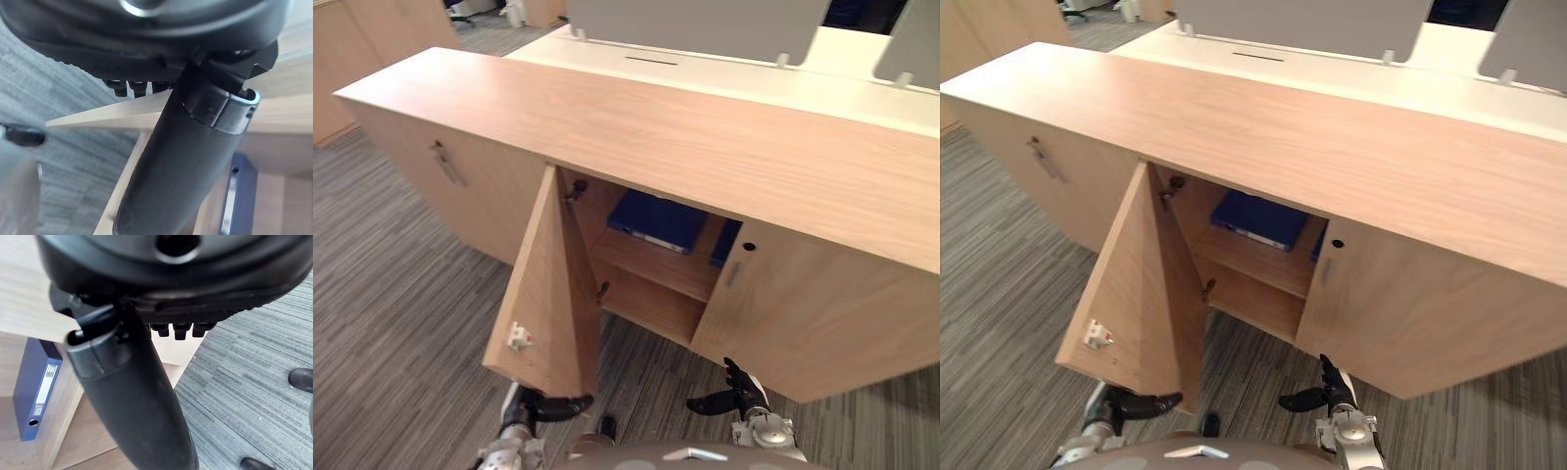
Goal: Walk over to the cabinet, pick up the folder, carry it to the office cabinet, place the folder inside the office cabinet, then close the office cabinet door
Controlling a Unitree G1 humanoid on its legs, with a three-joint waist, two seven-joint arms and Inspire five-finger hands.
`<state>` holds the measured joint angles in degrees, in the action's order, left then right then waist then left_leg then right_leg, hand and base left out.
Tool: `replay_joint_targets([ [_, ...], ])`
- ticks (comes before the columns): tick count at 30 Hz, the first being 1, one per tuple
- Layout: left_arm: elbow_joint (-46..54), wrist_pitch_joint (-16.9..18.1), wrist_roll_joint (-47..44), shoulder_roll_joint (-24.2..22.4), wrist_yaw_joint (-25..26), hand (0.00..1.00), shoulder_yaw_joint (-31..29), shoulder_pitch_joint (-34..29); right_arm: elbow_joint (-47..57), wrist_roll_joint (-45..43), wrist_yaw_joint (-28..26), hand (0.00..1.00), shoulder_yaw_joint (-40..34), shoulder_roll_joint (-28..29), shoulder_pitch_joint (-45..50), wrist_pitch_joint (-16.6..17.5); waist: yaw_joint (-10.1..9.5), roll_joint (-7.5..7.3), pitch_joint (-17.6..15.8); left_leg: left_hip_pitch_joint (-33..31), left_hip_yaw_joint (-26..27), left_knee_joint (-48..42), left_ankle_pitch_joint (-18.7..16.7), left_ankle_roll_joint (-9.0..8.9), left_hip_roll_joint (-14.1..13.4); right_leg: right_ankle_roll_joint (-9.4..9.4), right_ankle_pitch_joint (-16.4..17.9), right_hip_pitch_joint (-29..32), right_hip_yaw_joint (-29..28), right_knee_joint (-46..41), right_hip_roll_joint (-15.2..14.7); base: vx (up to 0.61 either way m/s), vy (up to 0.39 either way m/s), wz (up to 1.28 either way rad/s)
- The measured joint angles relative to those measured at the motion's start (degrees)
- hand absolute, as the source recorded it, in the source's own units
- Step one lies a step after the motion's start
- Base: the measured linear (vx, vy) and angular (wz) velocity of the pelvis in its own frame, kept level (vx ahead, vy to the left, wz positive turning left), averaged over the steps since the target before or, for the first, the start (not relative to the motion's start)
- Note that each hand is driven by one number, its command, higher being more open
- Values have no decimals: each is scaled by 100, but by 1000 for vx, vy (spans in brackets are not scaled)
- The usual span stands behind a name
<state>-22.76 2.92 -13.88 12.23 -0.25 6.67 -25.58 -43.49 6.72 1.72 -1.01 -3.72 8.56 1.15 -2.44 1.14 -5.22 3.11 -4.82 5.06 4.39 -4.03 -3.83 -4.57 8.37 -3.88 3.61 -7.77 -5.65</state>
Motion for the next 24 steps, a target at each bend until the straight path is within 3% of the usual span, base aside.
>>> replay_joint_targets([
  [4, -2, -26, 135, -109, -52, 100, 550, 356, 0, -2, 34, 100, 1, 54, 29, -12, 208, 8, 0, 54, 438, -2, -50, -43, -125, 38, -96, 197, -454, -9, 135, -36, -8, -55],
  [12, -2, -25, 328, -202, 28, 100, 763, 1459, 4, -7, 109, 100, 3, 71, 57, -35, 612, 91, 49, 87, 1139, -7, -160, -88, -296, 89, -282, 545, -1095, 5, 345, 16, 3, -50],
  [24, -148, -18, 569, -171, 378, 100, 763, 2062, -136, -7, 142, 100, -3, 34, -66, -62, 725, 140, 82, 6, 1501, -9, -282, -87, -295, 63, -468, 676, -1340, 280, 349, 45, 37, -14],
])
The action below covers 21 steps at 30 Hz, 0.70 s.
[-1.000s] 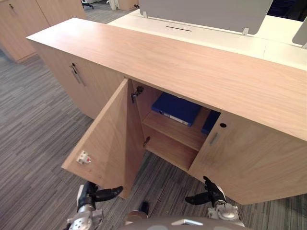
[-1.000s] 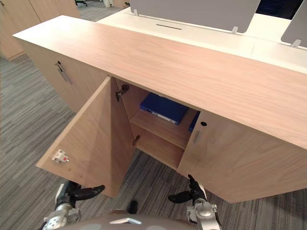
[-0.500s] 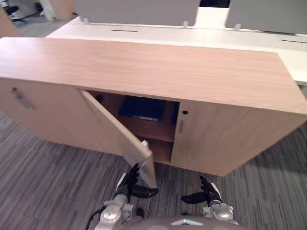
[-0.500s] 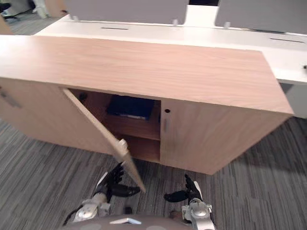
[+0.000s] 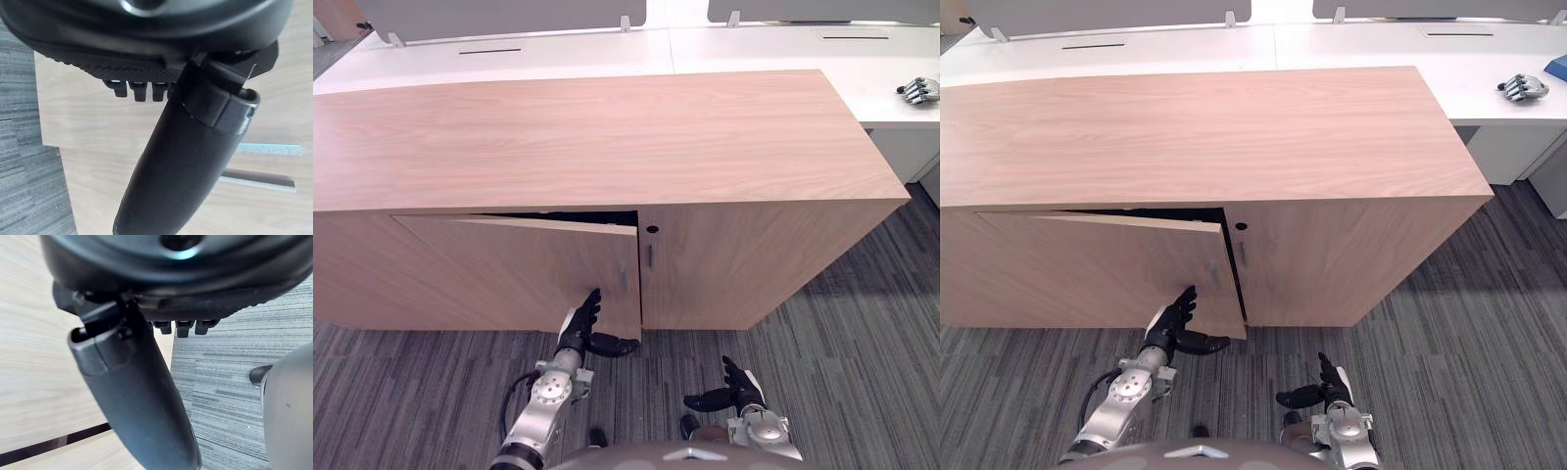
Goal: Walk over to the cabinet, pick up the folder, carry it to the office cabinet, place the folder inside the office cabinet, then close the office cabinet door
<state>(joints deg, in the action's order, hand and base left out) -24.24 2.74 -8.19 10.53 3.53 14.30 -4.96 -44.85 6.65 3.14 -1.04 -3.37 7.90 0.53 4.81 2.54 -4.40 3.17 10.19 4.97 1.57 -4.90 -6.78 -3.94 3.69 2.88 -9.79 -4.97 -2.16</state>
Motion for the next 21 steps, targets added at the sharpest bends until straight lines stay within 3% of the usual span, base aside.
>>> replay_joint_targets([
  [11, -522, 109, -7, -36, -193, 100, -298, -226, -411, -17, 96, 100, -28, -8, -155, -44, -14, -84, 125, -50, 2, 2, 77, 93, 71, -69, -307, -96, 28, 412, -101, -58, 37, -1],
  [21, -3029, 13, 371, -52, -272, 100, -1486, -426, -1137, -456, 165, 100, -592, 57, -377, -111, -129, -262, 226, -77, 37, 3, 51, 82, 87, -94, -398, -151, 8, 617, -125, 14, 12, -1],
])
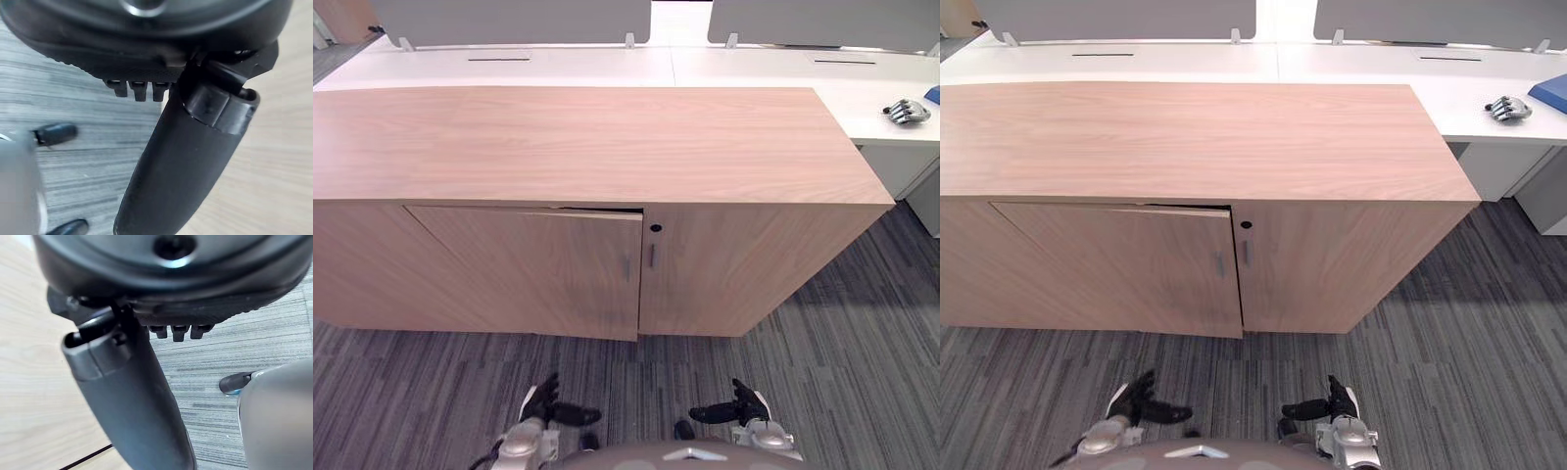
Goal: Walk over to the cabinet, pick up the folder, carry it to the office cabinet, place the folder inside the office cabinet, then close the office cabinet door
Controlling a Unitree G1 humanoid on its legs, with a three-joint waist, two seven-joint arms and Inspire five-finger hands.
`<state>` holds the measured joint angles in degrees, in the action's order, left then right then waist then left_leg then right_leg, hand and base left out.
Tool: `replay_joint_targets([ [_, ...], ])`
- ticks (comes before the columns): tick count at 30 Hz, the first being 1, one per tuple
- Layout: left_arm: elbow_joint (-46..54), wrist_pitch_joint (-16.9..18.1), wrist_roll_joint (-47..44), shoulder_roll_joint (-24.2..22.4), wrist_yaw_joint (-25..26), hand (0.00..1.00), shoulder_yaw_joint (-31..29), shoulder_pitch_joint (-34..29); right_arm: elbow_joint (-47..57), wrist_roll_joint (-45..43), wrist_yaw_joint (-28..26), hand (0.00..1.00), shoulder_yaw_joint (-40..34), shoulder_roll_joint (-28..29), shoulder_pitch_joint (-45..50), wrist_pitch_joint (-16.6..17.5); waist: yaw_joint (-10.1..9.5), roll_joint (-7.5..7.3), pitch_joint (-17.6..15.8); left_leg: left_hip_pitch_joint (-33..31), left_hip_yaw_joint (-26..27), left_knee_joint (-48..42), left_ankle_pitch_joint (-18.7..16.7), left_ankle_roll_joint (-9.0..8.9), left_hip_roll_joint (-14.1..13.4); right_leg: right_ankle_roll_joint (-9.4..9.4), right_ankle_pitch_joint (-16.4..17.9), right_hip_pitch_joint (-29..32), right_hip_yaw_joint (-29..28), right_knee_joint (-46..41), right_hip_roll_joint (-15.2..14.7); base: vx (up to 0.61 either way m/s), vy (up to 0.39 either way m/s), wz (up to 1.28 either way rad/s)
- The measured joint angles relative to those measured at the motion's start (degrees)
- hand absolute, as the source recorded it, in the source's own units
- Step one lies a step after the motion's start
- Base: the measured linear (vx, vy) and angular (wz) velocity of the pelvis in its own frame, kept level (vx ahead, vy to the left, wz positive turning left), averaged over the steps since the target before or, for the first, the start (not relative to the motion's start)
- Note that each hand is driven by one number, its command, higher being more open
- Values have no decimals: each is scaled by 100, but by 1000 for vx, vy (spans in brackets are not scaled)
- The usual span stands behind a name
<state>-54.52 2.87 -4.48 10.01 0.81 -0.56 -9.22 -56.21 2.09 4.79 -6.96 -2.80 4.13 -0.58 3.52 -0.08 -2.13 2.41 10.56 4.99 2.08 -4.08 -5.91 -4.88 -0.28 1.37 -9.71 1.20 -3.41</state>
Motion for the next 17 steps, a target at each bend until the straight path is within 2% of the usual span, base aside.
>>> replay_joint_targets([
  [17, -452, -97, 195, -255, 185, 100, -720, -44, -436, -263, 81, 100, -498, -5, -106, -71, -75, -7, 2, 151, -150, 7, 12, 19, 25, 0, 10, -225, 161, -8, -40, -4, 7, 4],
])
